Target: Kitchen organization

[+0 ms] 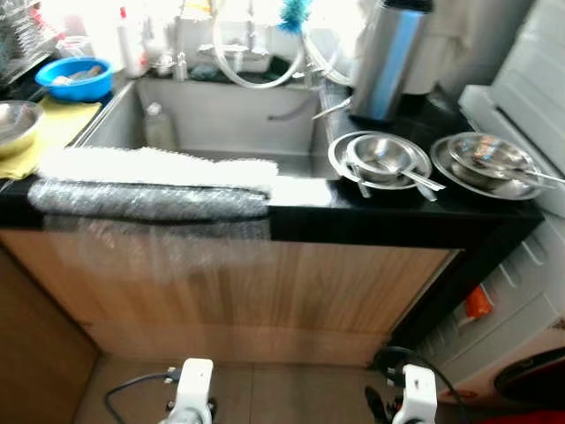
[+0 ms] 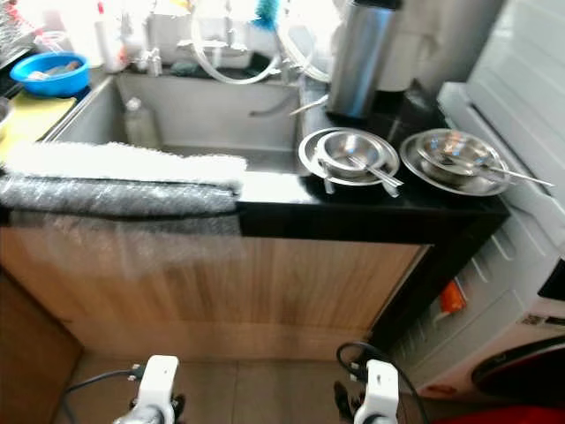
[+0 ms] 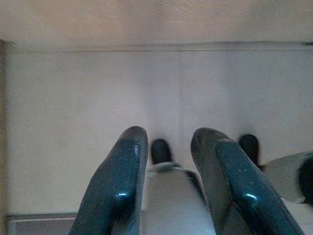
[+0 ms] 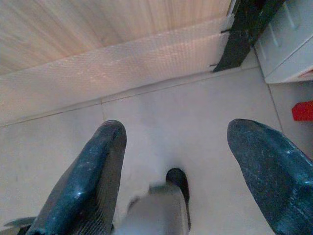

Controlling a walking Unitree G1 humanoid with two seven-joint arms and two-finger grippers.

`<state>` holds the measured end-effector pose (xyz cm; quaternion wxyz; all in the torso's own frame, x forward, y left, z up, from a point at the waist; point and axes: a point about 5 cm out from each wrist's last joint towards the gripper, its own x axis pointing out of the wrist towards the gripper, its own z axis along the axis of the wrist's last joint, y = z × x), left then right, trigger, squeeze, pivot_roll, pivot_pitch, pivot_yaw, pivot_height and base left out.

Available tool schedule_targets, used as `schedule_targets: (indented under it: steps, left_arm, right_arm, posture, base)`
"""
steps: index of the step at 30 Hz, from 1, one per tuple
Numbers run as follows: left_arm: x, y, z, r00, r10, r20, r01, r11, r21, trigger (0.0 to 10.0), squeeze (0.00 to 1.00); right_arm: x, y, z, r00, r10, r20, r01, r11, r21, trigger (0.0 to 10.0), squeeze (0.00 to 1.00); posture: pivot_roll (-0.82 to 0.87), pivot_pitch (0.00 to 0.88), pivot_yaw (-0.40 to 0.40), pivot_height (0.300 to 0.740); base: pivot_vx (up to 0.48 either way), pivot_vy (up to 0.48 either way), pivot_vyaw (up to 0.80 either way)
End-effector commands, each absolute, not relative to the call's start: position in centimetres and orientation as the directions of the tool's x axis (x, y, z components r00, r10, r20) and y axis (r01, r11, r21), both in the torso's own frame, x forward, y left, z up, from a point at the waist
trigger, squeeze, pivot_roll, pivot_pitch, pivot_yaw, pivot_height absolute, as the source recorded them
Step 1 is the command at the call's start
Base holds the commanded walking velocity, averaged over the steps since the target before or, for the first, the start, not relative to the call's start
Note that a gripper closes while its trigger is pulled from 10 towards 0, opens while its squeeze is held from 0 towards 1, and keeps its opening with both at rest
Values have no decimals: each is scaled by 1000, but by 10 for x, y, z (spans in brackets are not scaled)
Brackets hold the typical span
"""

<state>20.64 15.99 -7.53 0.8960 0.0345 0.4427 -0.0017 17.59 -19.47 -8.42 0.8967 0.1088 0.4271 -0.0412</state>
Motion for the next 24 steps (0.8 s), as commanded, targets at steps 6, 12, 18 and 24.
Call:
schedule_targets:
  steps: [6, 12, 18, 24]
  left_arm:
    - [209, 153, -74, 608, 0, -794, 78, 995, 59, 10000, 0]
    - [209, 158, -74, 606, 9, -796, 76, 995, 69, 10000, 0]
    - [209, 162, -74, 605, 14, -796, 93, 992, 88, 10000, 0]
    - [208, 160, -75, 598, -1, -801, 124, 988, 92, 10000, 0]
  right_arm:
    - [173, -206, -84, 626, -13, -779, 200, 969, 145, 10000, 0]
    - [173, -201, -85, 628, 0, -778, 194, 968, 157, 10000, 0]
    - [173, -195, -85, 632, 6, -775, 187, 969, 160, 10000, 0]
    - [175, -193, -83, 663, 2, -748, 154, 978, 139, 10000, 0]
  posture:
    - [-68, 35, -55, 740]
    - [-58, 19, -42, 740]
    - [-63, 0, -19, 740]
    - [-98, 0, -9, 740]
  base:
    - [233, 0, 0]
    - [0, 0, 0]
    - [0, 0, 0]
    - [0, 0, 0]
